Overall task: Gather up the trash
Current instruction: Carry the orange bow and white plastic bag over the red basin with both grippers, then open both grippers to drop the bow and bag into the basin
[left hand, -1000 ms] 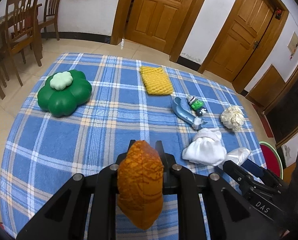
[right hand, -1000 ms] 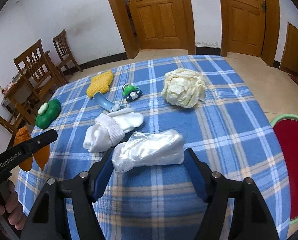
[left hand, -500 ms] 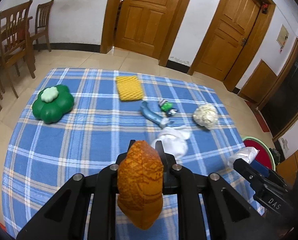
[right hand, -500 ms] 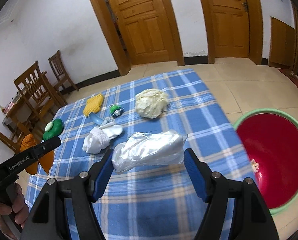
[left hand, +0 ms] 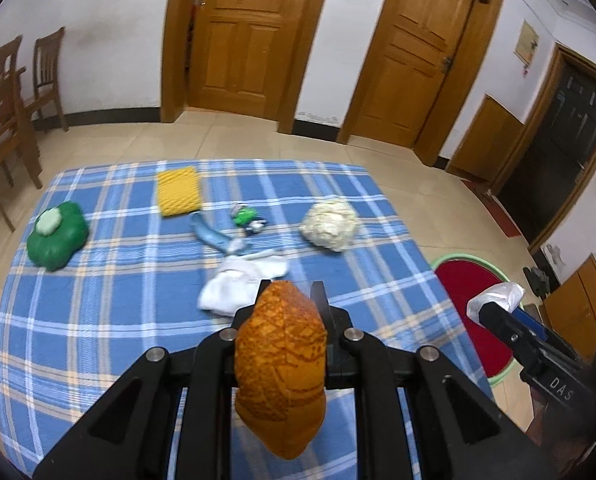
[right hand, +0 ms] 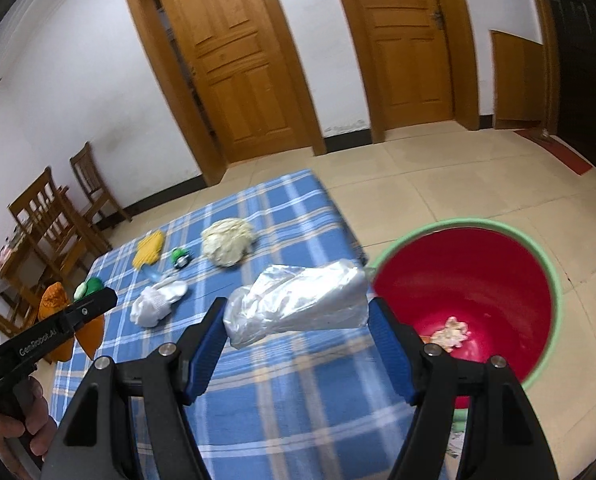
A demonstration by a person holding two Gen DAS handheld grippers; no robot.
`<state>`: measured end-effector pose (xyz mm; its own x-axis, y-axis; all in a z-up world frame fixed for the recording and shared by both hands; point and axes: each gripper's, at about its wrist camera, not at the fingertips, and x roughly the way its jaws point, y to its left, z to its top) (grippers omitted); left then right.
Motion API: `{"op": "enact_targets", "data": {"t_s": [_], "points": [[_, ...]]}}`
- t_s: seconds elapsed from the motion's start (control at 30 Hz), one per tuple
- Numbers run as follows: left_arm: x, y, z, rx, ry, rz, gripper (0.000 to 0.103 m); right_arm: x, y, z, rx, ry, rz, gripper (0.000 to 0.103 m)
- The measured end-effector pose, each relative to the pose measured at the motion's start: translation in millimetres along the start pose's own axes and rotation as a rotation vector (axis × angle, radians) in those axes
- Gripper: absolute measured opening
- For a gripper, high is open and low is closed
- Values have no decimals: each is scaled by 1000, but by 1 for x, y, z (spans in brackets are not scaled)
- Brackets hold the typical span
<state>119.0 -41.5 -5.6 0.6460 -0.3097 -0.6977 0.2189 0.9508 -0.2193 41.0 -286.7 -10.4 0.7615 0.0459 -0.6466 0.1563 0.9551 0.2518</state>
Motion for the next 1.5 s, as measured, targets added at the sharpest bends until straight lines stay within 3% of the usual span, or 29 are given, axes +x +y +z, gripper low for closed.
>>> {"op": "enact_targets", "data": {"t_s": [0.47, 0.93, 1.5], "points": [[15, -80, 3, 121, 28, -118, 18, -21, -76, -5, 122, -30, -117, 73], [58, -158, -2, 225, 100, -253, 17, -11, -139, -19, 208, 8, -185, 73], [107, -211, -10, 279, 184, -359, 18, 1, -168, -31, 255, 39, -190, 78]]}}
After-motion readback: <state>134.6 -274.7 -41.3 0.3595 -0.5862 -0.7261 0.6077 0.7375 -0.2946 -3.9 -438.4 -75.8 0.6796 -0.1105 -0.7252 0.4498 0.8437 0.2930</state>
